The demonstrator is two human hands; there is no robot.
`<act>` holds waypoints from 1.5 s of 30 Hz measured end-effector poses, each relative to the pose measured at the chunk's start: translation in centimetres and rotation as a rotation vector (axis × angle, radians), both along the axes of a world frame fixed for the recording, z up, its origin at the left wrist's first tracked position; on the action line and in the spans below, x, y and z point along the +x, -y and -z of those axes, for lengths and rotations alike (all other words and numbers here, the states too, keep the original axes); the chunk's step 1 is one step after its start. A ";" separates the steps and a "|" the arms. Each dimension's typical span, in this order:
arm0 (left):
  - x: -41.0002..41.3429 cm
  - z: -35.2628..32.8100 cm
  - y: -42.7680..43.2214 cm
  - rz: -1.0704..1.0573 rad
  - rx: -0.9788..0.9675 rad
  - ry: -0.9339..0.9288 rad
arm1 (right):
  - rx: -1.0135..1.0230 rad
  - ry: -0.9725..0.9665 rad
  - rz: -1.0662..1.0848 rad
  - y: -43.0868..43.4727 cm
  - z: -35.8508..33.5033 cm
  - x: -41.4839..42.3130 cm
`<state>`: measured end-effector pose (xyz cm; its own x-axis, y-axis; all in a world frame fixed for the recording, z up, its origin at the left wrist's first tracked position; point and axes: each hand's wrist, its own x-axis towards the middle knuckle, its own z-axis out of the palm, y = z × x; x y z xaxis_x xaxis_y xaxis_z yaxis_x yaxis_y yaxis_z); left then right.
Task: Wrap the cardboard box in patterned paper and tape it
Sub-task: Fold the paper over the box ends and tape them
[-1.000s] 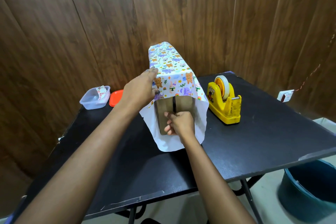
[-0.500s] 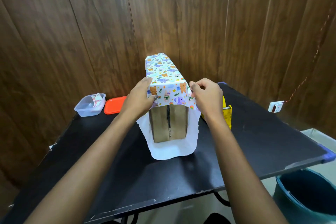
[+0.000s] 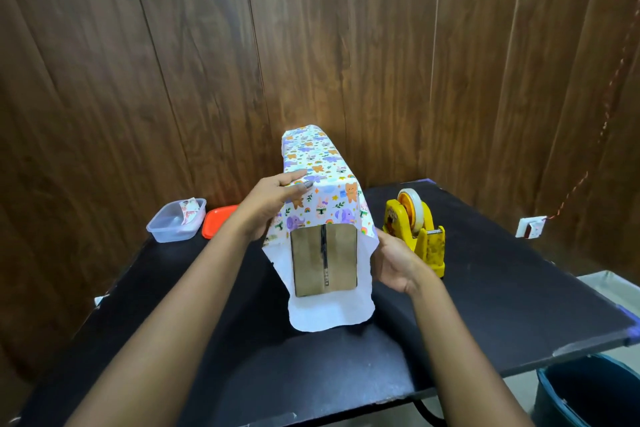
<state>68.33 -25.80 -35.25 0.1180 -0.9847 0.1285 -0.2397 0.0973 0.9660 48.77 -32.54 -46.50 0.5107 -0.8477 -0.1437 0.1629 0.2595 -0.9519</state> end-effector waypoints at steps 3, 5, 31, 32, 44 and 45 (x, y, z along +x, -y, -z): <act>1.0 0.7 -0.5 -0.068 -0.037 -0.093 | -0.074 0.006 -0.024 -0.3 0.0 0.3; 2.7 1.5 -1.6 -0.118 -0.055 -0.197 | -0.083 0.021 -0.036 -0.2 0.2 0.4; -0.9 12.8 -5.7 -0.243 -0.101 -0.902 | -0.288 -0.449 0.232 -3.6 -15.5 -2.6; -2.0 13.2 -5.5 -0.245 -0.085 -0.940 | -0.394 -0.590 0.245 -4.2 -17.2 -2.3; -8.7 15.7 -4.4 -0.286 0.127 -1.499 | -0.789 -1.266 -0.261 -8.4 -22.7 9.0; -8.8 15.7 -4.4 -0.321 0.144 -1.535 | -0.812 -1.358 -0.321 -8.4 -22.2 9.9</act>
<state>59.52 -21.35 -50.95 0.2410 -0.8869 -0.3941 0.9474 0.1268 0.2939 58.64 -24.18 -24.27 0.5494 -0.8102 -0.2040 -0.8307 -0.5037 -0.2371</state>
